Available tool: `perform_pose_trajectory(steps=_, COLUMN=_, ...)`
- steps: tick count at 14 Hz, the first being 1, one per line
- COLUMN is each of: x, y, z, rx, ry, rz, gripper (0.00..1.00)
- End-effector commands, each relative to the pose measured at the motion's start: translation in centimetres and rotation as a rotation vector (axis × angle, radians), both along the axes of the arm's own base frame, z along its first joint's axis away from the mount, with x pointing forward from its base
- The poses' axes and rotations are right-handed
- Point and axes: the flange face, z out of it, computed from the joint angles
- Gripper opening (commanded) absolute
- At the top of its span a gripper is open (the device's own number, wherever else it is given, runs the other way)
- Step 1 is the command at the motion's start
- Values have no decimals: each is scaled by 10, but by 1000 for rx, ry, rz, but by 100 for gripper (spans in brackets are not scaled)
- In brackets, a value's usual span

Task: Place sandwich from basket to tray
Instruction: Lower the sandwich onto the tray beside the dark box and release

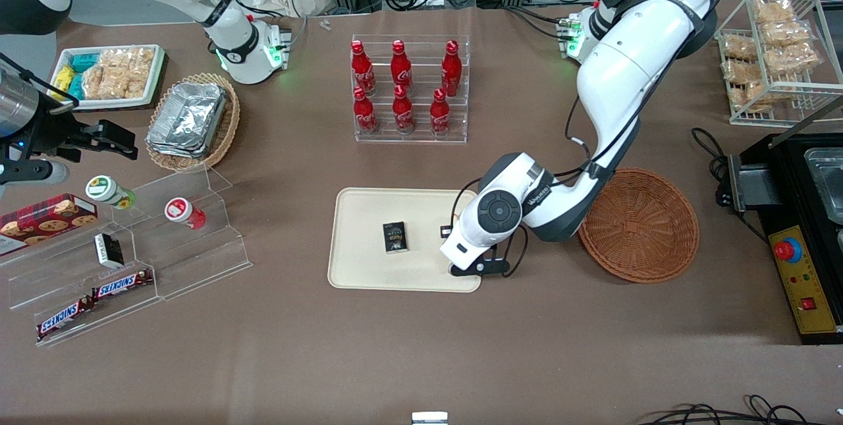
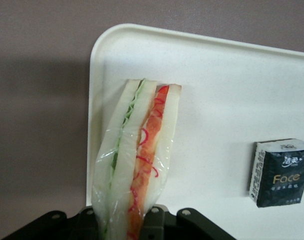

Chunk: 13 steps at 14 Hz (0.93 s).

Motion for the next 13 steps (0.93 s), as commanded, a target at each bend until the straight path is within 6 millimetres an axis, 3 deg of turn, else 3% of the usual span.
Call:
perform_pose_trajectory(steps=1, x=7, y=-3, z=-6, rx=0, ry=-13, rz=-8, gripper=28)
perform_pose_trajectory(steps=2, x=8, y=-3, z=-5, rx=-3, ry=-14, rz=-6, gripper=77)
perform_pose_trajectory(steps=3, x=9, y=-2, z=-2, rx=-3, ry=-19, rz=-2, gripper=100)
perform_pose_trajectory(steps=5, x=13, y=3, z=8, rx=-5, ry=-23, rz=8, gripper=100)
perform_pose_trajectory(steps=9, x=30, y=23, z=51, rx=-16, ry=-65, rz=90, gripper=100)
perform_pose_trajectory(steps=11, x=39, y=41, z=89, rx=-12, ry=-106, rz=113, gripper=100)
perform_pose_trajectory(steps=13, x=44, y=73, z=132, rx=51, ry=-106, rz=124, gripper=100)
